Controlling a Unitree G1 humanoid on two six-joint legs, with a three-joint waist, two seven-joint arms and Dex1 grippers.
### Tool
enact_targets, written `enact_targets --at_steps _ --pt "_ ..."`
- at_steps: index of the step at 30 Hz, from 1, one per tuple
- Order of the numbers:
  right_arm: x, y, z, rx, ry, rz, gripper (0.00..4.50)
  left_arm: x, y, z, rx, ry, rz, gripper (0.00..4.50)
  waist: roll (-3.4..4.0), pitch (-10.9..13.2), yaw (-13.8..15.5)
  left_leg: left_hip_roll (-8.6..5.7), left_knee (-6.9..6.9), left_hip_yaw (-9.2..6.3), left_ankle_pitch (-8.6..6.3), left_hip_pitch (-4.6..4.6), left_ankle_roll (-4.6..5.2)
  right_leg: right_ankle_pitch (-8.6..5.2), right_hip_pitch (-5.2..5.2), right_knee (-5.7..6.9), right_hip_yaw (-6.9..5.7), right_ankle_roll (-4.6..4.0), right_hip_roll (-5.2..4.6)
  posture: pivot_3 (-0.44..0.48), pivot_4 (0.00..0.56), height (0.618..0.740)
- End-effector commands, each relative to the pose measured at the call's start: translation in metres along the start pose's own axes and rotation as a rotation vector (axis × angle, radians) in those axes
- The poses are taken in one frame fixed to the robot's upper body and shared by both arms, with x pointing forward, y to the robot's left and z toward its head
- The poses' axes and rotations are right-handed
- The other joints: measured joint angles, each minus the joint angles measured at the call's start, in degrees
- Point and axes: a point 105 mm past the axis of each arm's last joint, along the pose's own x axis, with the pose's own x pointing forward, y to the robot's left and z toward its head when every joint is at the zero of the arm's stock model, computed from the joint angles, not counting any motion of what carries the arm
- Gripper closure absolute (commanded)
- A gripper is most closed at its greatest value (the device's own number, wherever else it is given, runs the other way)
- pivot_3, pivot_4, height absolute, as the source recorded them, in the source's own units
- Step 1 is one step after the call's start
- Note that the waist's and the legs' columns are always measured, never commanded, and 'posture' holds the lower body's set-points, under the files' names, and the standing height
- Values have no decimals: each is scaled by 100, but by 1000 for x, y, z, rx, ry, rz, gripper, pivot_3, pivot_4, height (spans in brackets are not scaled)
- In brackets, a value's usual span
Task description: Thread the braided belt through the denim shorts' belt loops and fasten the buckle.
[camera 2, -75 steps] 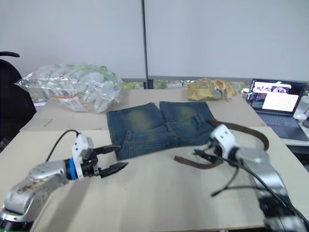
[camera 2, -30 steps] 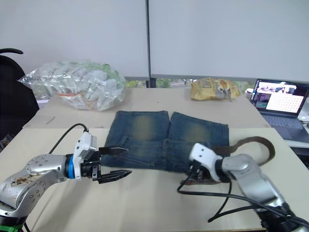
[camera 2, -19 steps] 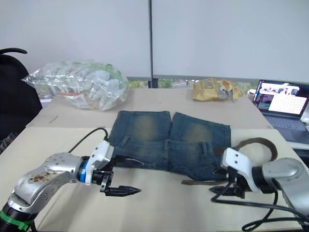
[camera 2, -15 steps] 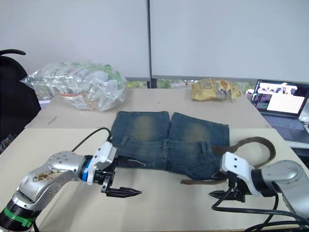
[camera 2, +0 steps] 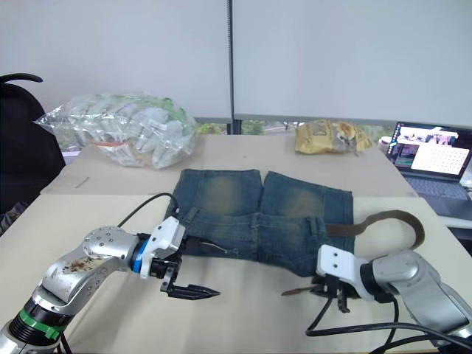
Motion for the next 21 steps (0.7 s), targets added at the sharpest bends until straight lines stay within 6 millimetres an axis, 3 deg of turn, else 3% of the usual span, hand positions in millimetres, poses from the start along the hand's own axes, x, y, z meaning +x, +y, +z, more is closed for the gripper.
enact_targets --at_steps 1,3,7,17,21 --pt "-10 -5 9 -10 -33 -11 4467 4 2 5 4 -50 25 0 0 0 5 0 0 -1 0 0 0 0 1 0 0 0 0 0 150 740" --pt "-15 -7 15 10 -71 -14 4467 11 6 3 -24 -81 47 0 0 0 10 -2 1 -1 0 0 0 0 3 0 0 0 -1 0 150 740" --pt "-32 -12 46 62 -225 -12 4467 34 17 5 -133 -214 79 0 0 0 13 -2 8 -4 0 1 0 3 11 0 0 3 0 0 150 740" --pt "-44 -10 76 -5 -262 7 4467 70 33 18 -170 -348 23 0 1 -1 26 -6 13 -13 0 6 0 4 25 -2 -4 6 0 0 150 740" --pt "-46 -8 80 -19 -259 6 4500 77 30 19 -152 -356 -30 1172 1 -1 17 -6 11 -14 0 7 1 4 26 -3 -4 6 1 0 150 740"
